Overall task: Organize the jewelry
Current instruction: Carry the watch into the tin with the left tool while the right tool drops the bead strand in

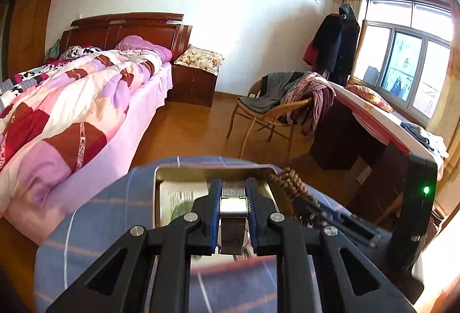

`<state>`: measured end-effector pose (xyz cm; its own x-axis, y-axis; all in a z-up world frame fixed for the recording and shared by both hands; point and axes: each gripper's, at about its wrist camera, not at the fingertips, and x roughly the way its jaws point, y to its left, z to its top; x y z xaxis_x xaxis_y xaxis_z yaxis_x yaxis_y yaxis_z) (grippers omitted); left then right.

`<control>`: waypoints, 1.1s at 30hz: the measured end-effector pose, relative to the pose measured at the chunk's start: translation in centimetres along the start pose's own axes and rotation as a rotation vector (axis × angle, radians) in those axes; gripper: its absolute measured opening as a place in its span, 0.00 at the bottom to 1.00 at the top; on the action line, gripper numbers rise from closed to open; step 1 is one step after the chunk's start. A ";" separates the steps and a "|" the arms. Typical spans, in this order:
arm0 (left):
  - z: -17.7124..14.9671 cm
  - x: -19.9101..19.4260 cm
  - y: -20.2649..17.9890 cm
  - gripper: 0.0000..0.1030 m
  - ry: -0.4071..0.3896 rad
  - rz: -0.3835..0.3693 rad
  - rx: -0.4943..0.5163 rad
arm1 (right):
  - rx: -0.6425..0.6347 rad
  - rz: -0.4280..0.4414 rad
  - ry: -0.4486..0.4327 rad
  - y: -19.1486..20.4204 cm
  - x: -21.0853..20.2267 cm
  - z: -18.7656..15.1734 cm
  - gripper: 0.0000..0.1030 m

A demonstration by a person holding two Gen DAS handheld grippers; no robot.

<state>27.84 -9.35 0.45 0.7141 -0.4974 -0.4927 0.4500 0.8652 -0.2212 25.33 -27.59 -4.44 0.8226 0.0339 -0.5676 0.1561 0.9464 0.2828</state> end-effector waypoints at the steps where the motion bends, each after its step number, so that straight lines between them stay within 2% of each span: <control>1: 0.1 0.7 0.1 0.15 -0.006 0.002 -0.002 | 0.001 -0.004 0.002 0.0 0.5 0.0 0.18; 5: -0.6 3.8 0.9 0.15 0.030 0.019 -0.012 | -0.011 -0.022 0.022 -0.2 2.4 -0.5 0.18; 10: -2.7 6.4 1.8 0.16 0.121 0.089 -0.036 | -0.051 -0.030 0.075 0.0 3.8 -1.4 0.18; 19: -3.7 7.2 1.4 0.16 0.165 0.184 0.001 | -0.107 -0.039 0.090 0.7 4.4 -1.4 0.18; 22: -3.6 7.2 1.1 0.18 0.165 0.202 0.016 | -0.104 -0.026 0.070 0.7 4.0 -1.3 0.27; 23: -3.5 7.2 1.0 0.26 0.166 0.214 0.025 | -0.101 -0.028 0.056 0.7 3.7 -1.3 0.42; 24: -3.5 6.9 0.7 0.37 0.160 0.236 0.034 | -0.099 -0.025 0.039 0.7 3.4 -1.3 0.49; 25: -3.3 6.9 0.7 0.42 0.151 0.256 0.036 | -0.097 -0.028 0.027 0.8 3.2 -1.2 0.49; 27: -3.0 6.1 0.8 0.62 0.124 0.295 0.036 | -0.082 -0.025 0.000 0.4 2.7 -0.9 0.50; 30: -2.6 5.0 1.2 0.68 0.106 0.300 0.023 | -0.052 -0.021 -0.017 -0.1 2.4 -0.7 0.53; 33: -2.7 4.5 1.4 0.69 0.125 0.315 0.023 | -0.050 -0.026 -0.003 -0.1 2.7 -0.6 0.53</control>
<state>30.22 -10.22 -4.33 0.7492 -0.1931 -0.6335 0.2306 0.9728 -0.0238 27.19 -27.40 -6.49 0.8202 0.0080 -0.5721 0.1501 0.9619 0.2286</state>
